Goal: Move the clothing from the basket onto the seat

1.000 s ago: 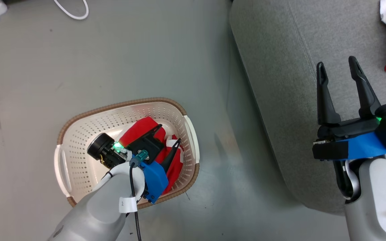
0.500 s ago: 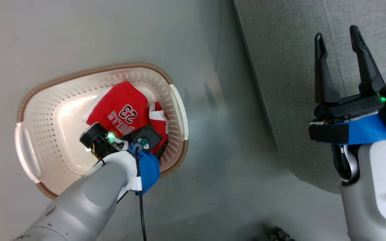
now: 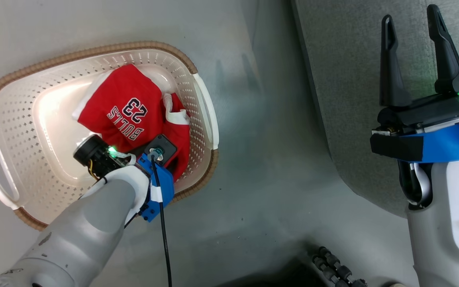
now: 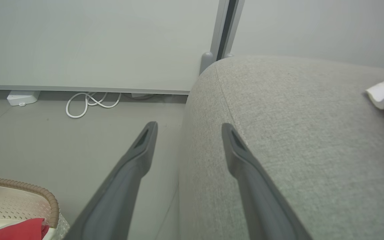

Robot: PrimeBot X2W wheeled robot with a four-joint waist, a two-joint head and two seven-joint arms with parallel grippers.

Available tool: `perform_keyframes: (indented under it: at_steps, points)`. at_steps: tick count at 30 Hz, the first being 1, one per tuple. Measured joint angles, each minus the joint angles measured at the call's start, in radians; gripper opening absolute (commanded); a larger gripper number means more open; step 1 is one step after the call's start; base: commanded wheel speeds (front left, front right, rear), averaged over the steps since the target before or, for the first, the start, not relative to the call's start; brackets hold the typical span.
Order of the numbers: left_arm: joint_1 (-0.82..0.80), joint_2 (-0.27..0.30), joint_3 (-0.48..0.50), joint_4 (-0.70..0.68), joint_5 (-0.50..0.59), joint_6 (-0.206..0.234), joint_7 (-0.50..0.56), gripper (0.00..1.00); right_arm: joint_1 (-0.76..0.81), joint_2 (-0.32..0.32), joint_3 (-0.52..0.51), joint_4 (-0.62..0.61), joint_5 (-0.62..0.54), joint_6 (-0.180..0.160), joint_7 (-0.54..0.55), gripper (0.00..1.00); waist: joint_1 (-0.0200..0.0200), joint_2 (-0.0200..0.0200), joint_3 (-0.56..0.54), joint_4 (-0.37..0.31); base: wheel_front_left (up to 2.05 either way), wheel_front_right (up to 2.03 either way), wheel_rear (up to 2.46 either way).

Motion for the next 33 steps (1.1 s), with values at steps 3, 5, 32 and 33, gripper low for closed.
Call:
perform_keyframes:
  at_steps: [3,5,32,33]
  points:
    - [-0.009,0.003,0.000,0.017,0.016,0.000,0.012,1.00,-0.003,0.002,0.000,-0.009,0.000,0.000,0.000,1.00,-0.0001,0.0000,0.022,-0.004,0.00,0.00,0.00]
    - [-0.018,0.005,0.000,0.033,0.030,0.000,0.013,1.00,-0.004,0.002,-0.002,-0.014,-0.002,0.000,0.000,1.00,-0.0001,0.0000,0.034,-0.005,0.00,0.00,0.00]
    - [-0.066,-0.030,0.000,0.126,0.045,0.000,0.016,0.00,-0.021,0.004,-0.002,-0.024,-0.020,0.000,0.000,1.00,-0.0001,0.0001,0.045,0.018,0.00,0.00,0.00]
    - [-0.065,-0.032,0.000,0.123,0.044,0.000,0.016,0.00,-0.020,0.004,-0.003,-0.022,-0.020,0.000,0.000,1.00,-0.0002,0.0000,0.040,0.019,0.00,0.00,0.00]
